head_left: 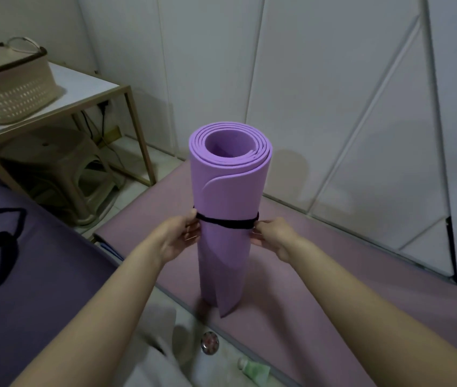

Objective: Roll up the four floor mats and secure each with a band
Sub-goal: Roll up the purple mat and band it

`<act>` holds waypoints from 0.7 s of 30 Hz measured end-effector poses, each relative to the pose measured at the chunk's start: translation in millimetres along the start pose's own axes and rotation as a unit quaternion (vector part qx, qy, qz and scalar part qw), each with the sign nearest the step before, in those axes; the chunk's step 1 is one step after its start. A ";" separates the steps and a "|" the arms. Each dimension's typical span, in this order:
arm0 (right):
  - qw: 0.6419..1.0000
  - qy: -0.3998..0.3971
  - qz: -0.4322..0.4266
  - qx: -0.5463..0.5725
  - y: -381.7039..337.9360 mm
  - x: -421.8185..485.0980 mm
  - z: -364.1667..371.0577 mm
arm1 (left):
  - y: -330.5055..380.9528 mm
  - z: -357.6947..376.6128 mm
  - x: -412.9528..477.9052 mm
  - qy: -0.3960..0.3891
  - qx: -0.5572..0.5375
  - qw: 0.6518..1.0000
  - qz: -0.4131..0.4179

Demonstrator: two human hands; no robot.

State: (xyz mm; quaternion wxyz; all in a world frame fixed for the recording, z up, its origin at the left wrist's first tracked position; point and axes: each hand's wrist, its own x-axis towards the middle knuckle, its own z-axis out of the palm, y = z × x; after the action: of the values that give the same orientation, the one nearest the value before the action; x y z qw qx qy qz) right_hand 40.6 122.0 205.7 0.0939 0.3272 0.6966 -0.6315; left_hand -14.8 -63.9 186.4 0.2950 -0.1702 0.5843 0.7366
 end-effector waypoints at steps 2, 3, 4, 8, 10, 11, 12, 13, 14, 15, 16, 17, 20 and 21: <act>0.997 -0.008 0.023 0.068 -4.4 -4.6 -3.1 | -1.1 5.2 -0.5 -0.003 0.014 1.000 -0.001; 0.993 -0.006 0.036 0.110 -5.2 -4.7 -4.3 | -1.3 7.6 -1.2 -0.007 0.022 1.000 0.005; 0.987 -0.005 0.052 0.152 -5.1 -4.2 -4.6 | -1.3 9.6 -1.7 -0.008 0.030 0.999 0.016; 0.958 -0.020 0.104 0.267 -1.7 -4.7 -5.4 | -3.7 12.9 -1.5 -0.008 0.053 0.997 0.057; 0.942 -0.031 0.116 0.314 -1.7 -4.9 -6.2 | -5.4 13.3 -1.5 -0.010 0.063 0.995 0.079; 0.938 -0.039 0.116 0.326 -1.7 -4.8 -6.3 | -6.3 13.6 -1.3 -0.007 0.072 0.993 0.091; 0.935 -0.045 0.115 0.334 -1.5 -3.7 -7.0 | -7.6 13.4 -0.8 -0.003 0.089 0.991 0.101; 0.934 -0.050 0.112 0.335 -1.8 -3.0 -8.4 | -9.8 12.6 2.1 0.002 0.113 0.987 0.113; 0.935 -0.055 0.109 0.332 -2.1 -1.8 -10.8 | -12.1 11.7 3.3 0.005 0.146 0.982 0.123; 0.940 -0.054 0.103 0.320 -1.6 -0.5 -13.6 | -15.0 10.6 4.8 0.008 0.184 0.974 0.133; 0.949 -0.047 0.093 0.299 -0.2 -0.3 -15.4 | -19.5 8.9 6.2 0.005 0.228 0.963 0.141; 0.960 -0.033 0.085 0.265 3.4 1.6 -16.1 | -25.1 8.1 7.6 -0.005 0.275 0.950 0.150; 0.997 0.027 0.053 0.053 34.3 11.8 -9.2 | -48.2 7.1 13.8 -0.036 0.416 0.895 0.155; 0.998 0.047 0.038 -0.015 47.0 16.7 -5.4 | -54.8 7.3 17.1 -0.035 0.452 0.876 0.162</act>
State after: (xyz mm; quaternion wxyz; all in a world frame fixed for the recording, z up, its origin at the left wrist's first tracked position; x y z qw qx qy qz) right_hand 56.3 132.1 159.1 0.0900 0.3812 0.6967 -0.6010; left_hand 7.5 -45.0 136.4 0.2361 0.1047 0.8624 0.4354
